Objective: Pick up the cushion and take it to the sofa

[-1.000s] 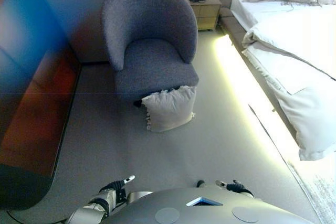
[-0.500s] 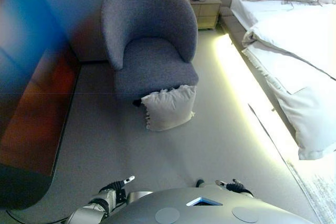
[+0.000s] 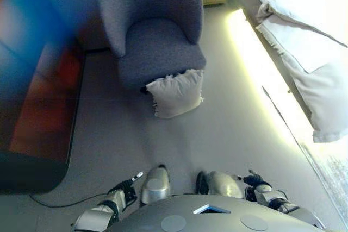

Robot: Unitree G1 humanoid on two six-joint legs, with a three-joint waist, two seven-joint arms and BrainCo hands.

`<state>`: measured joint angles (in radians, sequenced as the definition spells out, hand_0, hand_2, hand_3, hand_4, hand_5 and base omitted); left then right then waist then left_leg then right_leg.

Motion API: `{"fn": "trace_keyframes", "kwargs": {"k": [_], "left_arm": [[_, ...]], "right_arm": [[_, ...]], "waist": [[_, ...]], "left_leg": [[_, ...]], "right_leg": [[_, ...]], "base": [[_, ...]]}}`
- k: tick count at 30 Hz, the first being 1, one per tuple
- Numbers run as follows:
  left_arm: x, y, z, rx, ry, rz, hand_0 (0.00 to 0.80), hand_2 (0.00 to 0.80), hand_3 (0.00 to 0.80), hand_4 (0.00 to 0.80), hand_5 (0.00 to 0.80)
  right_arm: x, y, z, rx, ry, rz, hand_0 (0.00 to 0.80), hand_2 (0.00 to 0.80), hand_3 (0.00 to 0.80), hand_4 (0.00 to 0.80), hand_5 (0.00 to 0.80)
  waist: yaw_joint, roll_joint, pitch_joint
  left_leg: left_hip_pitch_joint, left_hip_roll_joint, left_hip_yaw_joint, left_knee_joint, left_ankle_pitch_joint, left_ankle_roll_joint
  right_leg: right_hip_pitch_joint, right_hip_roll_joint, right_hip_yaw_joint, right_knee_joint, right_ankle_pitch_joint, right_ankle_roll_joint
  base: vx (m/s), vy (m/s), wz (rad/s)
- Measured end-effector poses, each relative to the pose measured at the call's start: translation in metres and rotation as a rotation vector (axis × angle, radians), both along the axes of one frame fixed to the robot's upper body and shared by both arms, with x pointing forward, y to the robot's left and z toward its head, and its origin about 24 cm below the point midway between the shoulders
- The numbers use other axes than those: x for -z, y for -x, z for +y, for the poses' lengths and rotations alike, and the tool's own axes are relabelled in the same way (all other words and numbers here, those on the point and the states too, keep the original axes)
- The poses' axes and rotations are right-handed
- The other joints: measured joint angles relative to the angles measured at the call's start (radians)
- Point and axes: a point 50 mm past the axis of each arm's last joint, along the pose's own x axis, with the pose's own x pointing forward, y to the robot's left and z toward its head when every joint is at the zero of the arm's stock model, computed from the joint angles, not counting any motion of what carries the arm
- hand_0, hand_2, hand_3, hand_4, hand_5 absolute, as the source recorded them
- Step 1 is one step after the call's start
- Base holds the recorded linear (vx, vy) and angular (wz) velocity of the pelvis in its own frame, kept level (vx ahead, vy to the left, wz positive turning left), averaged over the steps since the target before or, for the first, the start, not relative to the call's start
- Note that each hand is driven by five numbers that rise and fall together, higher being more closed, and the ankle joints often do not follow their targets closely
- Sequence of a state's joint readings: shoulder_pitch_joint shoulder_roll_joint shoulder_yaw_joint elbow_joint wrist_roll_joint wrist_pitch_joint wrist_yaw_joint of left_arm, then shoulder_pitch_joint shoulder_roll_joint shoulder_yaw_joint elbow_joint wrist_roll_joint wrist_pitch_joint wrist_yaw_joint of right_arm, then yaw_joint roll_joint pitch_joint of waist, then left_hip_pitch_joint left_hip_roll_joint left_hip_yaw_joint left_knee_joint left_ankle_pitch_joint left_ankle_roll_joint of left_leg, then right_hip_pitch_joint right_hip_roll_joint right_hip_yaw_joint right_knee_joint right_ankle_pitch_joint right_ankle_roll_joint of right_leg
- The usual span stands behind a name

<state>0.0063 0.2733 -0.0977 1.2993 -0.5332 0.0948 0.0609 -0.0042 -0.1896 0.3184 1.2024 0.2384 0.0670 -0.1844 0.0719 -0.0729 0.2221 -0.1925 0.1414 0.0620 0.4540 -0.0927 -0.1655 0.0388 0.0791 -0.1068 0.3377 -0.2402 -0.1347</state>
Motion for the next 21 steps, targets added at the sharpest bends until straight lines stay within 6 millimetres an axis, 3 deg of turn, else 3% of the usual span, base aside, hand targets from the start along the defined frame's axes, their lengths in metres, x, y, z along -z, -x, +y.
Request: {"fn": "trace_keyframes", "kwargs": {"k": [2,4,7,11,14,16,17,18,19,21], "left_arm": [[0.004,0.005,-0.014,-0.013,0.044,0.01,0.0,0.0,0.0,0.0,0.0],[0.009,0.015,-0.03,-0.025,0.096,0.043,0.0,0.0,0.0,0.0,0.0],[0.011,0.018,-0.035,-0.051,0.12,0.048,0.0,0.0,0.0,0.0,0.0],[0.011,0.029,-0.031,-0.084,0.117,0.087,0.0,0.0,0.0,0.0,0.0],[0.011,0.038,-0.028,-0.109,0.121,0.121,0.0,0.0,0.0,0.0,0.0],[0.01,0.045,-0.022,-0.117,0.115,0.144,0.0,0.0,0.0,0.0,0.0],[0.009,0.041,-0.018,-0.126,0.112,0.125,0.0,0.0,0.0,0.0,0.0],[0.008,0.042,-0.015,-0.144,0.111,0.125,0.0,0.0,0.0,0.0,0.0],[0.008,0.041,-0.015,-0.142,0.113,0.12,0.0,0.0,0.0,0.0,0.0],[0.006,0.032,-0.008,-0.134,0.1,0.087,0.0,0.0,0.0,0.0,0.0]], "right_arm": [[-0.001,0.002,-0.006,0.014,0.014,-0.001,0.0,0.0,0.0,0.0,0.0],[-0.004,0.0,-0.02,0.027,0.052,-0.011,0.0,0.0,0.0,0.0,0.0],[-0.007,0.001,-0.032,0.043,0.081,-0.015,0.0,0.0,0.0,0.0,0.0],[-0.002,0.029,-0.031,0.089,0.075,0.025,0.0,0.0,0.0,0.0,0.0],[0.003,0.06,-0.026,0.13,0.072,0.095,0.0,0.0,0.0,0.0,0.0],[0.006,0.074,-0.018,0.151,0.061,0.135,0.0,0.0,0.0,0.0,0.0],[0.007,0.08,-0.012,0.163,0.051,0.15,0.0,0.0,0.0,0.0,0.0],[0.008,0.088,-0.01,0.169,0.05,0.186,0.0,0.0,0.0,0.0,0.0],[0.008,0.088,-0.012,0.166,0.052,0.188,0.0,0.0,0.0,0.0,0.0],[0.009,0.064,-0.002,0.119,0.027,0.124,0.0,0.0,0.0,0.0,0.0]], "waist": [[0.037,0.019,0.01],[0.036,0.086,0.029],[0.018,0.142,0.051],[-0.011,0.12,0.046],[-0.014,0.063,0.041],[0.004,0.014,0.037],[-0.003,-0.016,0.036],[0.016,-0.023,0.035],[0.028,-0.018,0.032],[0.029,-0.03,0.037]], "left_leg": [[-0.025,0.012,0.003,-0.205,0.021,0.01],[-0.011,0.03,0.003,-0.42,0.075,0.005],[-0.015,0.051,0.013,-0.461,0.095,0.013],[0.008,0.047,-0.019,-0.438,0.095,0.024],[-0.001,0.026,-0.025,-0.414,0.105,0.039],[-0.003,-0.02,-0.011,-0.377,0.155,0.071],[-0.032,-0.054,-0.005,-0.283,0.157,0.071],[-0.046,-0.068,-0.004,-0.246,0.159,0.079],[-0.033,-0.068,0.006,-0.226,0.228,0.093],[-0.049,-0.102,0.014,-0.16,0.159,0.094]], "right_leg": [[0.028,0.022,0.042,-0.035,0.019,-0.006],[0.057,0.041,0.059,-0.036,0.02,-0.014],[0.079,0.045,0.072,0.003,-0.009,-0.022],[0.081,0.031,0.086,0.11,-0.126,0.001],[0.078,-0.001,0.122,0.183,-0.22,0.028],[0.1,-0.049,0.157,0.206,-0.252,0.063],[0.135,-0.085,0.164,0.162,-0.269,0.084],[0.152,-0.108,0.174,0.15,-0.279,0.098],[0.164,-0.122,0.163,0.151,-0.278,0.116],[0.168,-0.174,0.102,0.163,-0.249,0.161]], "base": [[0.407,0.147,-0.1],[0.551,0.172,-0.31],[0.613,0.169,-0.34],[0.737,0.243,-0.18],[0.686,0.257,-0.21],[0.166,0.052,0.02],[0.24,0.07,-0.04],[0.434,0.102,-0.26],[0.85,0.134,-0.46],[1.011,0.174,-0.14]]}}
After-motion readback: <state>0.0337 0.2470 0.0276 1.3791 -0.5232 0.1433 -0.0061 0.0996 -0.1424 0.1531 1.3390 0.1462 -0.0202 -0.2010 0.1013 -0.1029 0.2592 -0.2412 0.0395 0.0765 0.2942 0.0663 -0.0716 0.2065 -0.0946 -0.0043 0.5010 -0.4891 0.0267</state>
